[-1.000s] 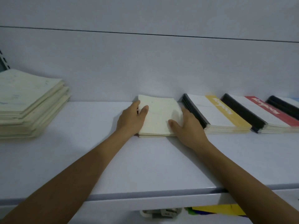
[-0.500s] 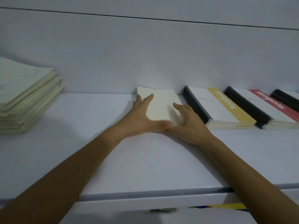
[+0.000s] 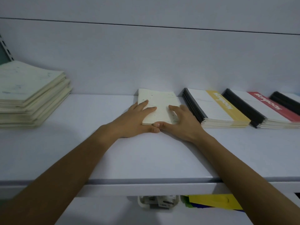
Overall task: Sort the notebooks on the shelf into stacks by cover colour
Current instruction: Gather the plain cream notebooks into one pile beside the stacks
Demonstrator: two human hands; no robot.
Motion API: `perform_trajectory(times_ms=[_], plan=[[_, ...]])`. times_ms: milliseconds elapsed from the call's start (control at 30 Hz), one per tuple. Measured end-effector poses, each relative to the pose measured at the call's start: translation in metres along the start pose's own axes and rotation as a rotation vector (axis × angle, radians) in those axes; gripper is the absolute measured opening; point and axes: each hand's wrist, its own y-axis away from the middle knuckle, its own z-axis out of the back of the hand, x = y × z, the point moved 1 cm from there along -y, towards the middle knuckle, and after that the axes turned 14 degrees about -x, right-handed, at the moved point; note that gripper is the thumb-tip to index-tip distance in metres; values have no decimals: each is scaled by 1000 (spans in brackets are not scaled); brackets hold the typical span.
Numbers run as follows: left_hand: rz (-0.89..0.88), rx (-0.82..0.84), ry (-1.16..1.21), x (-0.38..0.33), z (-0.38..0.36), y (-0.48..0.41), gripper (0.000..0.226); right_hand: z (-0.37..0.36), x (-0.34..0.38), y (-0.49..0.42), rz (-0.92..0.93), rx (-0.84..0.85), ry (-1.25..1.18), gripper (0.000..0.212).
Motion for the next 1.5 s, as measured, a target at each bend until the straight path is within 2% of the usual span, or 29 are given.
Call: perform_trajectory(times_ms=[100,200,333,500,633,767,967,1067,1133,1200,1267,1367,1500], plan=[[8,-33,-44,-5,4,5,93,2,4,3,-14,-54,-10,111],[13,-97,-69,-11,15,16,93,6,12,8,82,-197,51,104],[22,-198,-32,-3,37,35,80,13,29,8,164,-223,62,91],[144,-302,252,28,62,64,56,5,66,4,159,-205,23,51],[150,-350,346,55,85,101,44,-20,113,6,264,-237,60,38],[150,-427,389,94,119,144,31,-53,179,4,362,-242,17,37],[215,-503,474,172,170,205,22,-105,293,2,480,-228,-17,35],[224,-490,515,206,186,230,18,-132,343,1,543,-188,84,44],[220,-486,547,223,194,241,18,-151,367,1,539,-141,166,59],[206,-480,571,238,199,250,17,-170,383,1,505,-72,234,77],[196,-467,598,250,203,255,16,-186,389,3,475,9,303,87],[174,-453,636,266,208,260,21,-196,388,11,472,-22,367,80],[134,-580,695,275,214,264,15,-191,388,30,475,-123,388,68]])
